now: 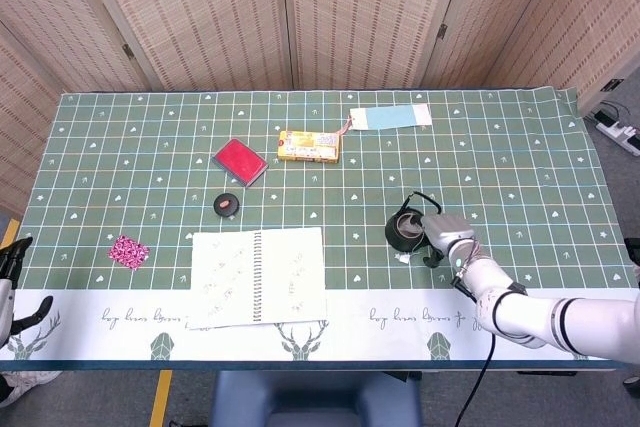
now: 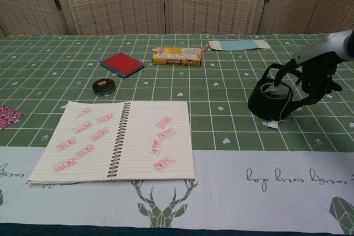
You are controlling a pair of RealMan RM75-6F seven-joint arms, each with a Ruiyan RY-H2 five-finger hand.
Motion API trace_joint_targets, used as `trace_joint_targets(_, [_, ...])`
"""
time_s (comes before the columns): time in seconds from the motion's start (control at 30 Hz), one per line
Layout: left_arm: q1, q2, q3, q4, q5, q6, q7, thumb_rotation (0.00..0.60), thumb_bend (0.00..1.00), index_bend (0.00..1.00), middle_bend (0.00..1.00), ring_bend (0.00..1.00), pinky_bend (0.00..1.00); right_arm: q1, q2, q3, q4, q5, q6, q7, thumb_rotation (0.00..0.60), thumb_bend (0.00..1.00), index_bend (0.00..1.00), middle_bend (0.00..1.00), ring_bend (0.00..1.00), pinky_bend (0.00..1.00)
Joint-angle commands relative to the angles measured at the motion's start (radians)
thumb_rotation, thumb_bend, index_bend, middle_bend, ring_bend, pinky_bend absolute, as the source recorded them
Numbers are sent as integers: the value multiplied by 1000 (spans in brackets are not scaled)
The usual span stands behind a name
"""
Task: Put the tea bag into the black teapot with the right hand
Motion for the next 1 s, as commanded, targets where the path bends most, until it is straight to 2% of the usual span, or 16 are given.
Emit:
trace_joint_targets(0.03, [0, 1, 0, 0, 0, -1, -4, 600, 285, 0, 56, 72, 131, 17, -17, -17, 9, 15, 4, -1, 600, 402, 120, 872, 689, 670])
trace_joint_targets(0.73, [2, 5, -2, 2, 2, 4, -20, 600, 284, 0, 56, 72, 131, 107, -133, -107, 87, 131, 19, -32, 600, 402, 120, 872, 686, 670])
trace_joint_targets(0.87, [2, 3, -3, 3, 2, 6, -19, 600, 284, 0, 56, 72, 131, 107, -105, -101, 56, 113, 32, -15, 600, 402, 120, 872, 685, 670])
trace_joint_targets(1.0, [2, 3, -3, 3, 3, 6, -19, 600, 285, 0, 56, 72, 131, 86, -15, -73, -35, 40, 53, 34, 600, 402, 120, 866, 686, 669])
